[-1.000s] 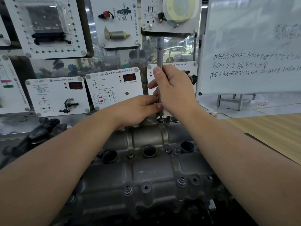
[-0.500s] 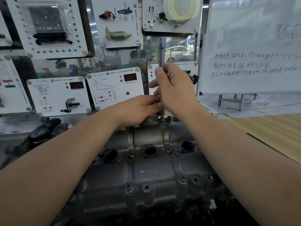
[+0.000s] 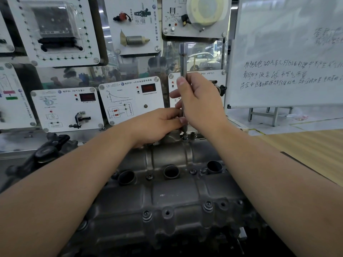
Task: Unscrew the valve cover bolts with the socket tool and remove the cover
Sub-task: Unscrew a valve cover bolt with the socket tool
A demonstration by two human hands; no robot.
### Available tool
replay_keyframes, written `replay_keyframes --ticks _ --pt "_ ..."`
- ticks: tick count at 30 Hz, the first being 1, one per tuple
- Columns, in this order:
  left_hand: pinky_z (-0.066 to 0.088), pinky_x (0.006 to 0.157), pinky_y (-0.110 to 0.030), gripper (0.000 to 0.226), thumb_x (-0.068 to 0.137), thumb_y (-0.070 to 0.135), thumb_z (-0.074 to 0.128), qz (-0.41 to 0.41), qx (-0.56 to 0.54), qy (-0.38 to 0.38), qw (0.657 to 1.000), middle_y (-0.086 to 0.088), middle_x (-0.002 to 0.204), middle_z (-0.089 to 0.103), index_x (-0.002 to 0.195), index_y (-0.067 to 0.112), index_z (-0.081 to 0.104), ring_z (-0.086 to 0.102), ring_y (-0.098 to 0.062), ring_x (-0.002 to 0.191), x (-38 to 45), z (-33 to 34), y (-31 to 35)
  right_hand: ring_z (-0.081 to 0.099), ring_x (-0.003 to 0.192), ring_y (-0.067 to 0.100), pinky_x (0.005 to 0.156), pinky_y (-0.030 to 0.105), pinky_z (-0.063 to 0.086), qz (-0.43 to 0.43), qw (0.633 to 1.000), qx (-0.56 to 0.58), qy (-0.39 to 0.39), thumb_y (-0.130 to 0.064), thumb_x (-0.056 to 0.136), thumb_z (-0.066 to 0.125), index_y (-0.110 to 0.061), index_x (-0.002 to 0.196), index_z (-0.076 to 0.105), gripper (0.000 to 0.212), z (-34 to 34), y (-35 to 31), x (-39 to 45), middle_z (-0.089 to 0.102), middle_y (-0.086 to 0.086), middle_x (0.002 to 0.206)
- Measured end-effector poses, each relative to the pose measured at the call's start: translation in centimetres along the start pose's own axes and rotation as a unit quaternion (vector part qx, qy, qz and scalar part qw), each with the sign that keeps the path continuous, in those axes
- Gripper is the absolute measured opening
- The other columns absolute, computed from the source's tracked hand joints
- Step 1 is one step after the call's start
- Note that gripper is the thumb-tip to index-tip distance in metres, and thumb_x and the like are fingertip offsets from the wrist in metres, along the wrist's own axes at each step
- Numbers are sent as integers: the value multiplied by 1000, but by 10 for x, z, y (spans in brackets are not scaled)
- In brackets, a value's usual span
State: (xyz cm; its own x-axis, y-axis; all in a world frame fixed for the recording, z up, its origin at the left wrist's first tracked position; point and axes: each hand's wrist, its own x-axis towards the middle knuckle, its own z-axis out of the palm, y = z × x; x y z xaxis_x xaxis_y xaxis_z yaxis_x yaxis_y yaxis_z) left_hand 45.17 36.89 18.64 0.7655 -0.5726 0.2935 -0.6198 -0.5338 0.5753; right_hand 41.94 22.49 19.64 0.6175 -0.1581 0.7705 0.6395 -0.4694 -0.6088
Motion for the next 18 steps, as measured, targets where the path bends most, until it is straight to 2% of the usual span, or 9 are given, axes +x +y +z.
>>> replay_keyframes --ticks 2,5,7,8,10,12,15,18 --pt "44 109 -51 29 105 42 53 5 -12 -7 1000 -4 115 74 116 20 68 64 -26 118 0 0 0 66 60 10 50 23 54 -2 1000 -2 1 -33 107 48 -24 92 59 21 1 0 0 71 -13 79" --pt "44 108 -52 44 92 56 52 7 -22 -11 1000 -5 113 74 113 21 68 65 -27 116 -1 0 3 68 65 7 63 34 59 -5 1000 -9 3 -39 103 53 -26 97 61 16 1 2 1 73 -14 80" --pt "44 108 -53 45 94 55 52 6 -22 -13 1000 -6 116 73 116 19 68 64 -29 117 -1 0 3 68 67 3 65 36 60 -3 1000 7 2 -39 102 57 -34 98 54 7 1 4 1 74 -13 81" --pt "43 109 -54 40 99 50 54 5 -23 -13 1000 -7 118 73 119 18 67 64 -29 118 -1 0 2 68 65 4 64 36 60 -3 1000 11 5 -37 101 58 -37 95 51 9 1 4 1 75 -13 80" --pt "43 111 -51 32 106 41 53 -4 -23 -6 1000 -5 121 72 123 18 67 63 -26 121 0 0 -1 68 61 6 56 34 59 -2 1000 17 5 -33 102 57 -32 92 52 12 1 3 1 74 -11 78" --pt "43 112 -46 30 107 37 51 -16 -34 6 999 -2 123 73 125 19 68 62 -22 124 0 1 -1 67 59 6 46 24 53 2 1000 25 4 -31 104 54 -26 92 55 12 1 2 0 73 -10 78" --pt "42 112 -47 30 108 34 50 -15 -38 12 999 -2 122 74 125 17 68 61 -25 125 -1 1 1 65 59 3 44 15 47 4 1000 24 6 -30 105 51 -26 90 58 17 1 -1 0 71 -11 78" --pt "43 110 -52 29 108 34 50 -6 -34 5 999 -5 120 74 123 16 67 62 -31 122 -1 0 2 66 59 7 47 18 50 -10 1000 14 8 -34 104 53 -27 90 61 18 1 -1 0 71 -11 78"
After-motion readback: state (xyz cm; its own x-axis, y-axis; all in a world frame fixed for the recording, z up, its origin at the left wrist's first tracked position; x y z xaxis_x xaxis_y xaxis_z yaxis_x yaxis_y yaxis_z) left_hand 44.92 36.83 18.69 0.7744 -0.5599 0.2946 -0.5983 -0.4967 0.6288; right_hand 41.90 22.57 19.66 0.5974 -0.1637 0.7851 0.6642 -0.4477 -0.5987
